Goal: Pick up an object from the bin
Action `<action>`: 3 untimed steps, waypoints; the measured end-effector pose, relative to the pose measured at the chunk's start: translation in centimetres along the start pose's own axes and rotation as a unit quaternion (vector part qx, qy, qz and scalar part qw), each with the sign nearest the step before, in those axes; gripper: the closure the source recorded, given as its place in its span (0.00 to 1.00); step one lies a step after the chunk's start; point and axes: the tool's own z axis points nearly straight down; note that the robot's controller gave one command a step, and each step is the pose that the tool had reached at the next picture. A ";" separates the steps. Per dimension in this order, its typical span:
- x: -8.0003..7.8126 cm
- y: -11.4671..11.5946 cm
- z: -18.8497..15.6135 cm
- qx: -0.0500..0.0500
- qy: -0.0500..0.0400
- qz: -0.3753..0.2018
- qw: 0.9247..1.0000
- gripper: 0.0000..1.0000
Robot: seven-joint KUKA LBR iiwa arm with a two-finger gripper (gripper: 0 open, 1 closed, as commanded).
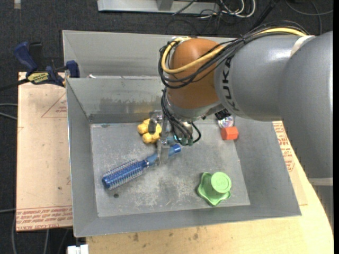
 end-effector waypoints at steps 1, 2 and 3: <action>3.2 2.0 8.0 0.000 0.001 -0.018 1.000 0.00; 2.9 1.9 7.4 -0.001 -0.004 -0.015 1.000 1.00; 4.2 3.1 -4.6 -0.001 -0.008 -0.029 1.000 1.00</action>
Offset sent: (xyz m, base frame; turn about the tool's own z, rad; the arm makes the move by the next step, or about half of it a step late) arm -0.0298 0.0184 -0.0747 -0.0305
